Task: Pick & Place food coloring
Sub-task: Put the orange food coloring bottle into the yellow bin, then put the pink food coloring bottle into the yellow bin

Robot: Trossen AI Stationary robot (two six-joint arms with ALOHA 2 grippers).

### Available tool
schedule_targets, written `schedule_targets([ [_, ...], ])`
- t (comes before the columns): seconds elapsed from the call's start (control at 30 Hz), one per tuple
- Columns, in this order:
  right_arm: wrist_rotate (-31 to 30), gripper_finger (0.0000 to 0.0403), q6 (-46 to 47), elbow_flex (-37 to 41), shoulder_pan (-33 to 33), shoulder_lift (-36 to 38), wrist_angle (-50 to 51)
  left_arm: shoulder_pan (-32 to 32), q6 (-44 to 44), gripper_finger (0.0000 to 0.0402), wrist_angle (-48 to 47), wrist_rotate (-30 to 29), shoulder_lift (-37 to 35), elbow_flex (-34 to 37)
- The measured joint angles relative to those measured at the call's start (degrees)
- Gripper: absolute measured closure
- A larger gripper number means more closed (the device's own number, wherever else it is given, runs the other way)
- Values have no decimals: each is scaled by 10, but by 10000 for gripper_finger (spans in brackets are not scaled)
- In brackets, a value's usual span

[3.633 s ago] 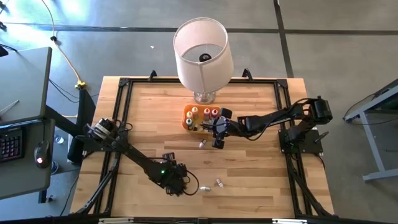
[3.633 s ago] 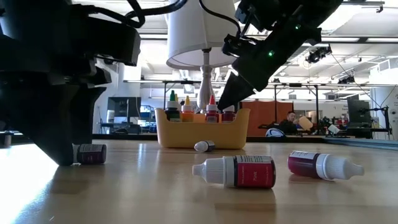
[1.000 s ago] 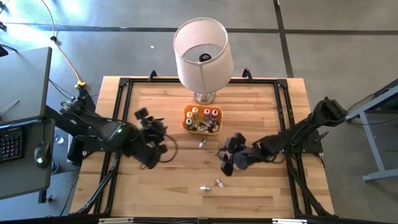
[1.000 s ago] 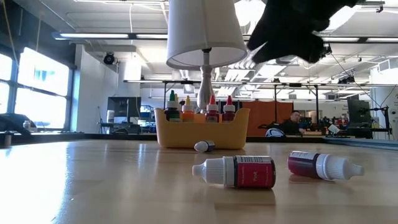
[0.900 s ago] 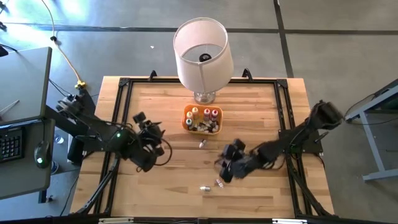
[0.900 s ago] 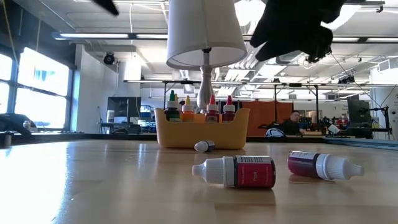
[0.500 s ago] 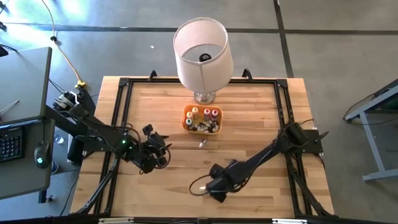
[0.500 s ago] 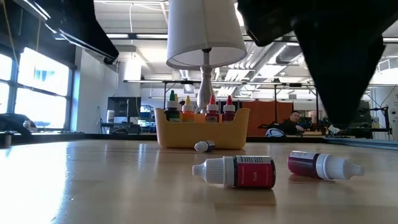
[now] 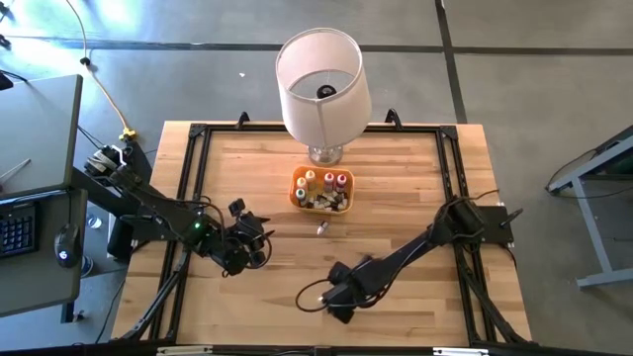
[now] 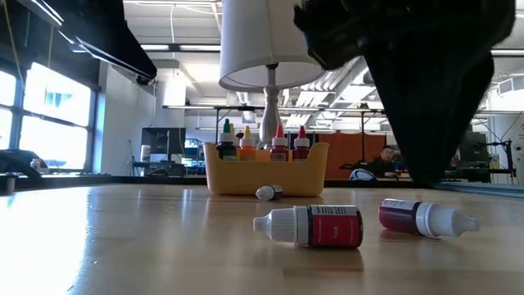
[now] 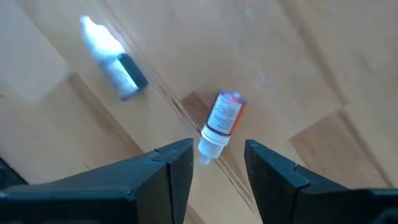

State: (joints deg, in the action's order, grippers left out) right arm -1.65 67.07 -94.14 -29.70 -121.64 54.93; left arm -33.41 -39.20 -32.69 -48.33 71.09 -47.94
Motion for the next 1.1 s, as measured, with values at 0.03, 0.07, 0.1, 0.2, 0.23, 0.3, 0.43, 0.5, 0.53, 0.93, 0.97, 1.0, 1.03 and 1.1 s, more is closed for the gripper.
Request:
schedule_targets([
  [0.03, 11, 266, -1, 10, 1, 0, -10, 0, 0, 246, 0, 1, 0, 0],
  [0.07, 19, 266, -5, 20, 4, 0, -19, 0, 0, 246, 1, 3, 0, 0],
  [0.1, 22, 266, -12, 30, 5, 0, -29, 0, 0, 246, 2, 5, 0, 0],
  [0.2, 29, 266, -29, 59, 13, 0, -58, 0, -6, 246, 2, 14, 0, 0],
  [0.23, 36, 266, -38, 69, 17, 0, -69, 0, -11, 246, 3, 15, 0, 0],
  [0.3, 44, 266, -53, 91, 22, 5, -93, 0, -18, 246, 3, 15, 0, 0],
  [0.43, 44, 266, -109, 123, 31, 6, -119, 0, -22, 246, 3, 23, 0, 0],
  [0.5, 45, 267, -140, 128, 34, 7, -120, 0, -22, 246, 3, 26, 0, 0],
  [0.53, 46, 269, -152, 128, 35, 7, -120, 0, -22, 246, 3, 26, 0, 0],
  [0.93, 37, 382, -225, 75, 65, 0, -54, 0, -16, 246, 3, 27, 0, 0],
  [0.97, 26, 390, -238, 65, 68, -2, -41, 0, -16, 246, 3, 29, 0, 0],
  [1.0, -1, 396, -250, 53, 71, -3, -28, 0, -16, 246, 3, 28, 0, 0],
  [1.03, -18, 400, -260, 41, 76, -3, -10, 0, -16, 246, 3, 29, 0, 0],
  [1.1, -49, 400, -280, 15, 85, -2, 14, 0, -16, 246, 4, 29, 0, 0],
])
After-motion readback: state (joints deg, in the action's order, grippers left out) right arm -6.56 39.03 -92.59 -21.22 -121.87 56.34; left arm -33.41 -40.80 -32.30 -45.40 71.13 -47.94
